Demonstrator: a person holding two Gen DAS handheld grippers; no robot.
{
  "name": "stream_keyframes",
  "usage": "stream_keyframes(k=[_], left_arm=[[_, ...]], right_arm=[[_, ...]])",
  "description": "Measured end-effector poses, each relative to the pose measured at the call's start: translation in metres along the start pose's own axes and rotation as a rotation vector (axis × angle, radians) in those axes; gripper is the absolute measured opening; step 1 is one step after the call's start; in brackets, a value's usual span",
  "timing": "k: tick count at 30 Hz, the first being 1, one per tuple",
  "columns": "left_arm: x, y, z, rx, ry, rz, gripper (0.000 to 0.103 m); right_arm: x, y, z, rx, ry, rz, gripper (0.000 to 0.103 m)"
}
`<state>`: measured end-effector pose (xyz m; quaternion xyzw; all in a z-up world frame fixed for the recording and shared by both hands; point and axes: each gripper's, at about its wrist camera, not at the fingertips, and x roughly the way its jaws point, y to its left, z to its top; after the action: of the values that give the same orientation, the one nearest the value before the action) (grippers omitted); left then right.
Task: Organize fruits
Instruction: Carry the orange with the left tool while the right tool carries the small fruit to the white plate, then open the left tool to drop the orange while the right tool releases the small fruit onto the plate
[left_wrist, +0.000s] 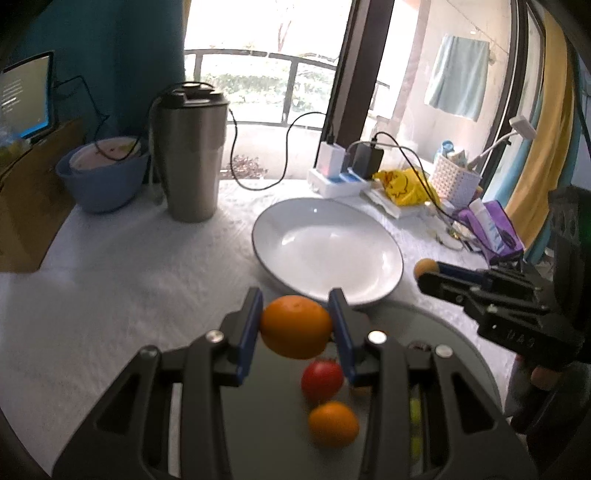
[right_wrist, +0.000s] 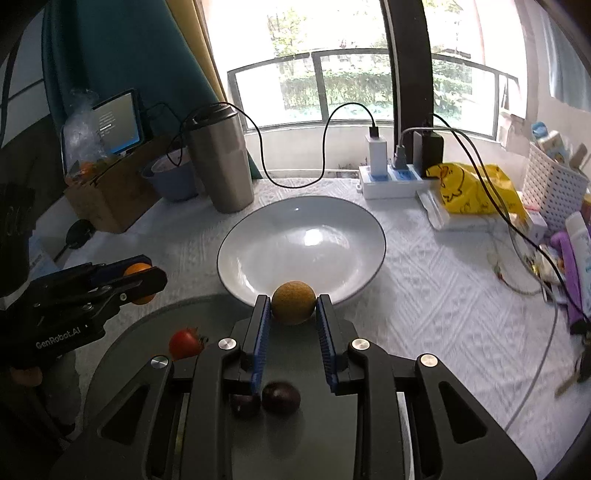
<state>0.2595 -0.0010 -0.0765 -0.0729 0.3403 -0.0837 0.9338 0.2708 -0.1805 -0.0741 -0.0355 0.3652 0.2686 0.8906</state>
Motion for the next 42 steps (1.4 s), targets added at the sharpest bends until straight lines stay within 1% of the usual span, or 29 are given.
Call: stream_keyframes(k=[3, 13, 21, 26, 31, 35, 41, 42], left_arm=[[0.007, 0.0, 0.007, 0.006, 0.004, -0.009, 0.038], [0.052, 0.003, 0.031, 0.013, 0.064, -0.017, 0.038], [0.08, 0.005, 0.039, 0.018, 0.096, -0.032, 0.038], [0.101, 0.006, 0.044, 0.019, 0.117, -0.028, 0.038], [0.117, 0.007, 0.046, 0.015, 0.153, -0.029, 0.038], [0.124, 0.012, 0.048, -0.022, 0.172, -0.043, 0.039], [0.117, 0.021, 0.05, -0.046, 0.152, -0.056, 0.039], [0.116, 0.021, 0.051, -0.048, 0.147, -0.055, 0.041]], right_arm=[[0.007, -0.001, 0.006, -0.007, 0.001, 0.001, 0.027], [0.043, -0.008, 0.03, 0.003, 0.015, 0.0, 0.027], [0.062, -0.017, 0.033, 0.02, 0.04, 0.001, 0.027], [0.073, -0.023, 0.036, 0.031, 0.048, -0.004, 0.027], [0.085, -0.028, 0.039, 0.035, 0.061, -0.006, 0.027], [0.094, -0.029, 0.043, 0.028, 0.076, -0.008, 0.027], [0.106, -0.023, 0.05, 0.012, 0.09, -0.013, 0.027], [0.107, -0.022, 0.051, 0.008, 0.091, -0.013, 0.027]])
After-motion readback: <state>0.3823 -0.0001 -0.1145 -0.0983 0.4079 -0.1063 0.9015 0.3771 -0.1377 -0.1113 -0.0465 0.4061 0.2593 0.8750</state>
